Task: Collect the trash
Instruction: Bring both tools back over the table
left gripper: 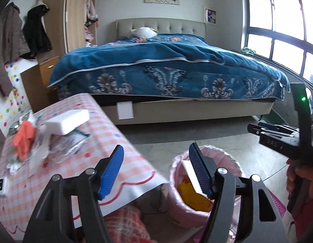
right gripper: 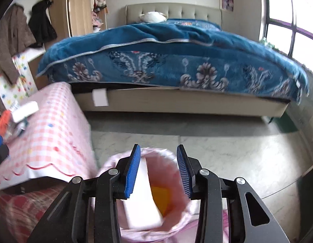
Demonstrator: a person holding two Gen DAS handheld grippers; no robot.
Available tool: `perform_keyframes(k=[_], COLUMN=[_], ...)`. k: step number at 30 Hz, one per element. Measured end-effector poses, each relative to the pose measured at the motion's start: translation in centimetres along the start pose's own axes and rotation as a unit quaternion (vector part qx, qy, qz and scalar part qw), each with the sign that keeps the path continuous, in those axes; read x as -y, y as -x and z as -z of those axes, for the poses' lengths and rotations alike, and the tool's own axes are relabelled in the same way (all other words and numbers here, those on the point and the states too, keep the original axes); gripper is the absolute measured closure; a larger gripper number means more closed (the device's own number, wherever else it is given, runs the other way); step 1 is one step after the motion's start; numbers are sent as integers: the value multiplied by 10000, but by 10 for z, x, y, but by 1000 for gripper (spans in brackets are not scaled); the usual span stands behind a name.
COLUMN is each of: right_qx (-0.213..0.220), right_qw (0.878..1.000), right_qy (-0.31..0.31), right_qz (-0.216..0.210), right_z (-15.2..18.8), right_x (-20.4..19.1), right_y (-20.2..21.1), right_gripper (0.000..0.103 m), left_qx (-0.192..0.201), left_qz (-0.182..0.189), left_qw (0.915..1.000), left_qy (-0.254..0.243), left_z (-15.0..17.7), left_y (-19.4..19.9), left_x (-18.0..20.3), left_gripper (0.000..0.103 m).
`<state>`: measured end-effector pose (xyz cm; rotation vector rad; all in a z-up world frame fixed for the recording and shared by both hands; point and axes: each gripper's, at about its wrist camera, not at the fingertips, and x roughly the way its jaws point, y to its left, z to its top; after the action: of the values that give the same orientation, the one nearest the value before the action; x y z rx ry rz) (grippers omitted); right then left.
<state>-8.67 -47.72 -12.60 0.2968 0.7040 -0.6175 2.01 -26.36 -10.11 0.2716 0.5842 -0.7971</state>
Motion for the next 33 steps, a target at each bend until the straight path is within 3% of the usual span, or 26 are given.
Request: perform_keyframes(k=[10,16,25,33], right_qx=[513,539,345,291], right_qw=[9940,9855,9690,9583], right_qy=[586,989,1547,1825], right_qz=[-769,-1268,-1896,-2180], right_z=[-11,-8,-2,0], right_x=[-69,-118,-196,-237], right_y=[59,77,70,58], right_gripper=[63,60,58,56], left_qx=[217,171,80,5], left_qz=[-718,-1226,-2012,-2601], left_qw=[9967,9899,9693,9482], left_qy=[311,696,1410,1824], left_z=[13,32,57,75], left_y=[52,80,111,130], left_x=[-53,-101,-175,-220], left_gripper=[36,35,34,30])
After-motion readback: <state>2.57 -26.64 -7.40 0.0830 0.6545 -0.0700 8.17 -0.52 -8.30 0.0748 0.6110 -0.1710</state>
